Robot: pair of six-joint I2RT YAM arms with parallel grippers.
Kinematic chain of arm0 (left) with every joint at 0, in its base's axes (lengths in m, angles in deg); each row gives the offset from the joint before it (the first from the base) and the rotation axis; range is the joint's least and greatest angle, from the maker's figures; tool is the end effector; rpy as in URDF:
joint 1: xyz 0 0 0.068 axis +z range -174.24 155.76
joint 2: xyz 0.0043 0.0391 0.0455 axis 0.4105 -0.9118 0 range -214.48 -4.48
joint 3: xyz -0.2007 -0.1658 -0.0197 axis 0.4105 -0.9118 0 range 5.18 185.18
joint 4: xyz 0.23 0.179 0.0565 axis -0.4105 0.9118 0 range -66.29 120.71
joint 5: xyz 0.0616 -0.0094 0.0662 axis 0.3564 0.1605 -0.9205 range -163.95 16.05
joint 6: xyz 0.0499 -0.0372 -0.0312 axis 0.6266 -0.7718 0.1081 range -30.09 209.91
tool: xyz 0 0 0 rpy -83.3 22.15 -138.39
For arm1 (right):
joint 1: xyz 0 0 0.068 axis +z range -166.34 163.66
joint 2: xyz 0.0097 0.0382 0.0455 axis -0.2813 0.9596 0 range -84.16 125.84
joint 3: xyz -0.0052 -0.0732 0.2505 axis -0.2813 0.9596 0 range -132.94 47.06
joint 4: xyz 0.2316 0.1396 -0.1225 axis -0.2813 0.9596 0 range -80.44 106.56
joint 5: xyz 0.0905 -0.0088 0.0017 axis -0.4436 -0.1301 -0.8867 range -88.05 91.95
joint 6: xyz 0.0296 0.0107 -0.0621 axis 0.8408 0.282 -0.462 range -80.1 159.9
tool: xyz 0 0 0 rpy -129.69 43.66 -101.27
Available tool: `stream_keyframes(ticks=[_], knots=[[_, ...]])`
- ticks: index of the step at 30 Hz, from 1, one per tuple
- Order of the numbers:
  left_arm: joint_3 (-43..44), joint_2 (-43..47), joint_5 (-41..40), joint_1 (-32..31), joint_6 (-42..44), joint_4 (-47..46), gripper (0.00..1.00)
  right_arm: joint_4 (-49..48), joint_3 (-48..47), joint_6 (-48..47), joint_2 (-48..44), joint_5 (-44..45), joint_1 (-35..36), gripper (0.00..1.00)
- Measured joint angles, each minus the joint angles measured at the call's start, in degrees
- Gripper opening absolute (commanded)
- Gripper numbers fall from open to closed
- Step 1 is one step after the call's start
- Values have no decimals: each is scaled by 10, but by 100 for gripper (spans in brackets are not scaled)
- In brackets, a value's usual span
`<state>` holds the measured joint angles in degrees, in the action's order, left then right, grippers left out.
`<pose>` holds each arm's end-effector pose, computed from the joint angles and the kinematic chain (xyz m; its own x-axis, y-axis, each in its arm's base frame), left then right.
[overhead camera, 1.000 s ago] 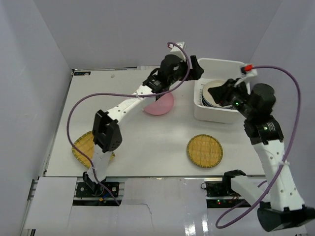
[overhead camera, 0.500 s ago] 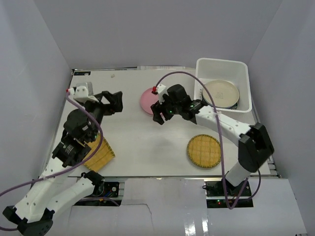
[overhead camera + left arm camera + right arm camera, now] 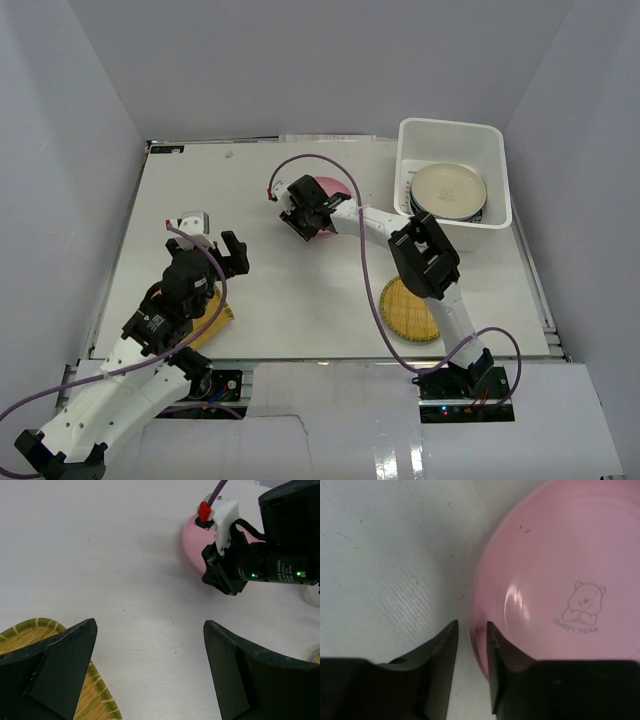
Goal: Place the plates into the plastic bin on the countertop
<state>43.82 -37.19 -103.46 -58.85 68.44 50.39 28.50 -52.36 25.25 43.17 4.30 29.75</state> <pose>0.1789 -0.0896 0.2947 -0.3135 -0.1706 -0.9341 0.0004 0.9837 -0.1798 0.3760 0.3873 0.1393 -0.3124 -0.6888 -0.6542 -0.8056 0.5570 -0.2019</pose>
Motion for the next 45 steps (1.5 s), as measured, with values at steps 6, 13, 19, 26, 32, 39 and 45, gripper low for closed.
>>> stream_keyframes(ticks=[6, 13, 19, 26, 32, 39, 45], knots=[[-4, -3, 17, 0, 4, -10, 98, -5, -21, -6, 2, 59, 31, 8], [-5, -4, 85, 0, -12, -15, 98, 6, -19, 4, -123, 125, 43, 8], [-28, -119, 273, 1, -84, -81, 98, -42, 19, 7, -322, 191, -49, 8], [-61, -350, 403, -109, -172, -206, 98, -69, 203, 79, -398, 213, -258, 8], [53, -535, 394, -205, -182, -265, 89, -51, 281, 131, -329, 132, -312, 16], [159, -697, 361, -238, -184, -295, 75, -52, 280, 164, -341, 85, -316, 81], [250, -782, 356, -250, -179, -317, 53, -64, 340, 209, -477, 25, -315, 78]])
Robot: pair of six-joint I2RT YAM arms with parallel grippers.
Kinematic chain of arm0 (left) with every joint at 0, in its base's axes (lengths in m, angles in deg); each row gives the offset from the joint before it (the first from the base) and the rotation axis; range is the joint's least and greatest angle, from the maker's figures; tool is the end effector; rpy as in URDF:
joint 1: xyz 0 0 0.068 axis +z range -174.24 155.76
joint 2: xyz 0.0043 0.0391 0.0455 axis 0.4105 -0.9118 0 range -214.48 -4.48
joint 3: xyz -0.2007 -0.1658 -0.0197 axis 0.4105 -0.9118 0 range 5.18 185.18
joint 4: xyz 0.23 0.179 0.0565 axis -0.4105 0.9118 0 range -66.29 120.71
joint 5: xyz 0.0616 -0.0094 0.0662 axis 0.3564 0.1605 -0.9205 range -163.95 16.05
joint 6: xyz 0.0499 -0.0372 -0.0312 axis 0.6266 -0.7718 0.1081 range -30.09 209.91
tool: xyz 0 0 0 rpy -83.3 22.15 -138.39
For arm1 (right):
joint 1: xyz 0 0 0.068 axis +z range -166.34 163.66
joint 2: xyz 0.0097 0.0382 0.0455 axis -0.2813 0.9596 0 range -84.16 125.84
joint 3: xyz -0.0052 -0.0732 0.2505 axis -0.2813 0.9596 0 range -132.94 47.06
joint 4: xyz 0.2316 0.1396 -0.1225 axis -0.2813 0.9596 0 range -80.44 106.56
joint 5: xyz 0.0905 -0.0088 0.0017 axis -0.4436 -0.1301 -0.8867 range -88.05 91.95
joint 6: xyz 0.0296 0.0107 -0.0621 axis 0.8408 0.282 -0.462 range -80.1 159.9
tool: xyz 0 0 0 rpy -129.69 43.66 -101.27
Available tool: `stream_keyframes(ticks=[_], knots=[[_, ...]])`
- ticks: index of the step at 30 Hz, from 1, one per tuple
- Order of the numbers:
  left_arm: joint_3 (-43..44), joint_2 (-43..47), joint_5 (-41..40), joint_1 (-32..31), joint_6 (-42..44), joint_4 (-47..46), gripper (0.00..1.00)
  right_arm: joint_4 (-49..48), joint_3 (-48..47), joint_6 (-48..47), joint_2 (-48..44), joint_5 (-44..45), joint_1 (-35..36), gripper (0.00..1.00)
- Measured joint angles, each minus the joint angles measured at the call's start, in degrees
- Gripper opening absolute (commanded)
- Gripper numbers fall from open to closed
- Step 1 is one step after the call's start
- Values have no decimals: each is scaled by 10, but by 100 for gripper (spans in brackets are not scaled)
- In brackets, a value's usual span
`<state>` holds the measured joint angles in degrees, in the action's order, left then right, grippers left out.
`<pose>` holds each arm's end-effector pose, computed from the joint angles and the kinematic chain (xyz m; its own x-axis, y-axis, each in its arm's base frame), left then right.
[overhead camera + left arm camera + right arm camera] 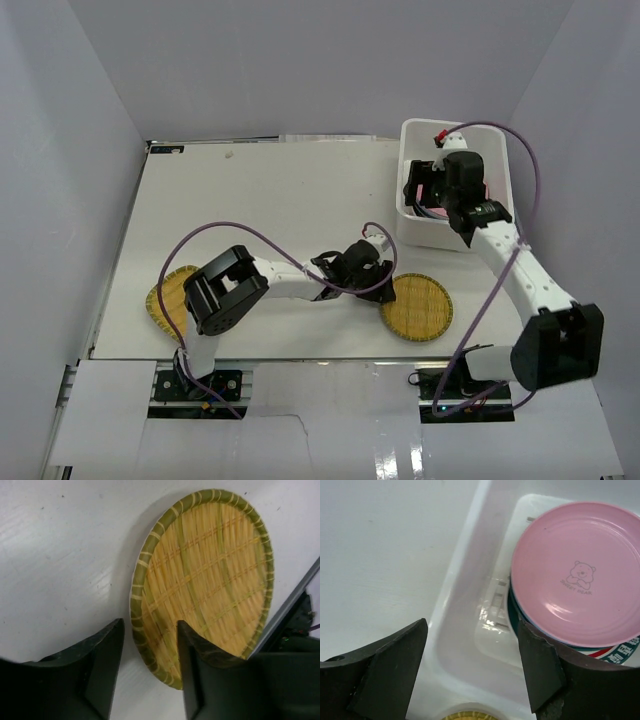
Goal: Place the plates into the plastic bin on the countertop
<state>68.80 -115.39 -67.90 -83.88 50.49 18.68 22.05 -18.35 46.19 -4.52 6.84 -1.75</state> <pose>0.2182 -0.3843 0.0942 -0.8325 0.1718 -0.5268 0.4775 0.7048 -0.5247 0.3688 0.0911 0.2913 -0.4519 -0.0048 -0.8921 -0.1286 0.9899 0.0598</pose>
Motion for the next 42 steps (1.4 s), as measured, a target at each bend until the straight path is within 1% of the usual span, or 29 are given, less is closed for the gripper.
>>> stream_keyframes(ticks=[2, 3, 4, 6, 8, 10, 11, 12, 15, 17, 20, 24, 25, 27, 28, 30, 31, 33, 35, 37, 39, 40, 42], knots=[[20, -22, -1, -4, 1, -5, 43, -12, 35, 17, -64, -23, 3, 77], [24, -29, -1, -5, 1, -9, 30, -16, 53, 26, -95, -35, 5, 77], [28, -33, -2, -6, 0, -8, 22, -19, 66, 34, -120, -44, 5, 76], [33, -40, 5, -5, -13, -16, 0, -27, 89, 49, -160, -66, 8, 76], [42, -39, 17, -2, -34, -33, 0, -27, 107, 60, -188, -85, 9, 77], [45, -26, 17, -5, -34, -39, 0, -21, 119, 70, -212, -106, 9, 79], [40, -17, 10, -6, -30, -38, 0, -17, 121, 73, -222, -118, 9, 83], [30, -7, 2, -6, -28, -35, 0, -16, 121, 78, -231, -132, 9, 89], [-25, 58, -19, -6, -20, -12, 0, -15, 121, 85, -259, -194, 9, 91], [-80, 138, -42, 1, -8, 24, 0, -15, 121, 90, -269, -233, 9, 93], [-157, 286, -76, 29, 8, 95, 0, -19, 121, 107, -272, -279, 10, 94], [-210, 491, -118, 78, 15, 203, 0, -46, 120, 140, -253, -323, 21, 93], [-211, 541, -131, 88, 15, 234, 0, -57, 117, 147, -238, -327, 33, 93], [-209, 633, -157, 98, 11, 290, 0, -74, 108, 160, -199, -329, 61, 88], [-204, 683, -172, 100, 7, 325, 0, -85, 103, 167, -172, -324, 80, 82], [-188, 743, -196, 100, -3, 387, 0, -113, 96, 185, -125, -313, 107, 75], [-173, 772, -213, 100, -9, 422, 0, -128, 95, 195, -101, -308, 118, 70], [-132, 815, -248, 100, -22, 482, 0, -157, 92, 217, -47, -297, 145, 63], [-84, 852, -284, 100, -32, 525, 0, -188, 89, 240, 14, -283, 174, 60], [-40, 880, -316, 100, -37, 546, 0, -215, 80, 265, 83, -268, 212, 60], [-5, 897, -342, 100, -36, 552, 0, -243, 68, 286, 148, -263, 254, 63], [8, 901, -352, 100, -33, 550, 0, -256, 62, 298, 180, -261, 275, 73], [24, 901, -364, 100, -24, 540, 0, -277, 40, 315, 235, -263, 315, 83]])
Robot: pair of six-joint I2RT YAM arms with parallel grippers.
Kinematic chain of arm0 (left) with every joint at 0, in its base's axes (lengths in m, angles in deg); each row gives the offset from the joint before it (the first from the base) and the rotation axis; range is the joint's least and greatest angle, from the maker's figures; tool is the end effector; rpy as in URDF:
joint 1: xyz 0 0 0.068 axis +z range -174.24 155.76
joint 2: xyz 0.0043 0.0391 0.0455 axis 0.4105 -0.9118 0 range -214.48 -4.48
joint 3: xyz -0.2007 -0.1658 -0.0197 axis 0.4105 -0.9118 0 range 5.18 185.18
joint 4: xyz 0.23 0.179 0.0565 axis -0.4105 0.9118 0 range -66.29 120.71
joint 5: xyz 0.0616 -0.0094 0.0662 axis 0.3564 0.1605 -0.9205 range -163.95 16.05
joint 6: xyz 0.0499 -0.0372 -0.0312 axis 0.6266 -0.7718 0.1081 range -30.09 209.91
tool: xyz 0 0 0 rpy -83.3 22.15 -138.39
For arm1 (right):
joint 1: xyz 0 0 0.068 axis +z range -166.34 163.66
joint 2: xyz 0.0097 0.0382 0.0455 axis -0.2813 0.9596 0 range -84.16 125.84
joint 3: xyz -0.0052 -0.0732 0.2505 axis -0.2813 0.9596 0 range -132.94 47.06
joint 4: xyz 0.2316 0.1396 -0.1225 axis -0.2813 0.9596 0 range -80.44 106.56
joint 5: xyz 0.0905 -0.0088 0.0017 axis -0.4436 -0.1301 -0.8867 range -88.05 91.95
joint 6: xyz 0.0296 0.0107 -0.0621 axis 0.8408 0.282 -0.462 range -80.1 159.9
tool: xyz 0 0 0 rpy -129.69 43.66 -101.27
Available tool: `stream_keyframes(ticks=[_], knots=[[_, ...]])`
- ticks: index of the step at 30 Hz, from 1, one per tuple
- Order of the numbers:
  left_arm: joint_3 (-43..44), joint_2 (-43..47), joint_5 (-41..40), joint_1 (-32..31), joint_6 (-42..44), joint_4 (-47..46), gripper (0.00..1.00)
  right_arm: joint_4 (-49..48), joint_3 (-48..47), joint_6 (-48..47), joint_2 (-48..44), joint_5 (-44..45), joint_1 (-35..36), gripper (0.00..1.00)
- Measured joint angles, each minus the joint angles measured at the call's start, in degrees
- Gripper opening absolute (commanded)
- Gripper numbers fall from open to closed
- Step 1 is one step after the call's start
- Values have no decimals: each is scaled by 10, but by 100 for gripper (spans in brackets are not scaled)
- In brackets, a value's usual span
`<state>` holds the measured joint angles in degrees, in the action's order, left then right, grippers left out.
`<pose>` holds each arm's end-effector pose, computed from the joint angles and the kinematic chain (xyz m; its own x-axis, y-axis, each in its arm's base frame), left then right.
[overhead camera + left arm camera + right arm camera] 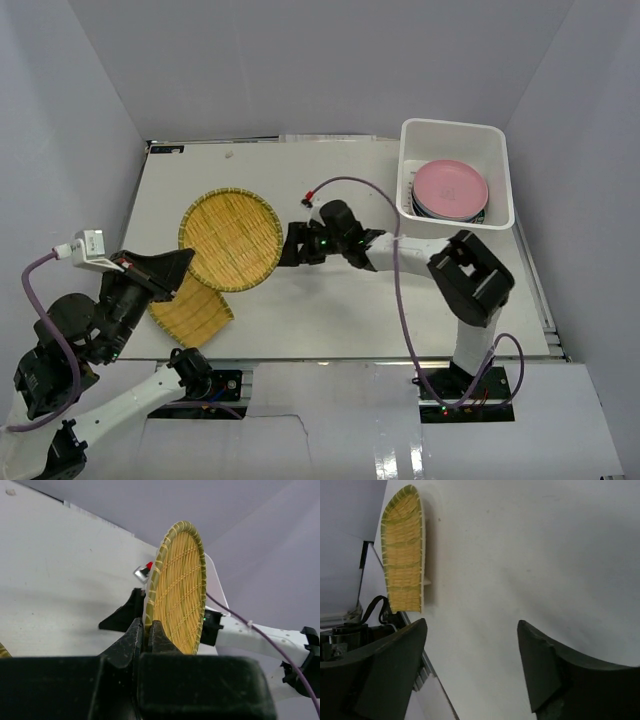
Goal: Place the plates into the plastic bin on the countertop
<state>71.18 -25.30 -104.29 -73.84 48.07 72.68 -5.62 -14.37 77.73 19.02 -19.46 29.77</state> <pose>0.0631 -0.0300 0.4375 -0.2524 -0.5917 -0.7657 0.2177 0.7363 -0.6407 0.2912 0.3326 0.1587 -0.7952 -0.0030 -0.6063 -0.5185 0.5216 0.6775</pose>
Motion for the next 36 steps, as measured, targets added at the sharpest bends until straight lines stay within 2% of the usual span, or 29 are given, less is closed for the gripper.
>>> stream_keyframes(ticks=[1, 5, 9, 10, 12, 14, 15, 16, 18, 19, 23, 26, 29, 32, 36], knots=[[4, -3, -3, 0, 7, -6, 0, -11, -20, 8, 33, -2, 21, 90], [4, -36, -3, 0, 34, -35, 0, -46, -110, 26, 138, -9, 94, 94], [-15, -73, 14, 0, 50, -72, 0, -72, -209, 44, 231, -19, 146, 87], [-21, -80, 22, 0, 54, -77, 0, -77, -225, 50, 249, -20, 153, 82], [-29, -90, 33, 0, 59, -84, 0, -79, -246, 59, 278, -20, 163, 80], [-33, -96, 43, 0, 64, -90, 0, -92, -258, 72, 298, -26, 167, 68], [-34, -97, 46, 0, 66, -92, 0, -90, -266, 74, 302, -24, 167, 56], [-34, -98, 49, 0, 68, -97, 0, -90, -272, 78, 307, -24, 168, 37], [-34, -98, 54, 0, 71, -109, 0, -90, -281, 87, 313, -25, 167, 20], [-34, -98, 55, 0, 71, -116, 0, -90, -282, 92, 315, -25, 167, 8], [-34, -102, 64, 0, 74, -136, 0, -93, -278, 107, 311, -24, 158, 8], [-34, -110, 72, 0, 74, -150, 0, -98, -231, 115, 272, -25, 136, 8], [-34, -123, 82, 0, 75, -163, 0, -98, -156, 112, 184, -25, 85, 8], [-34, -144, 94, 0, 77, -184, 0, -92, -82, 103, 55, -15, 2, 8], [-34, -182, 119, 0, 80, -220, 0, -96, -37, 98, -113, -15, -140, 8]])
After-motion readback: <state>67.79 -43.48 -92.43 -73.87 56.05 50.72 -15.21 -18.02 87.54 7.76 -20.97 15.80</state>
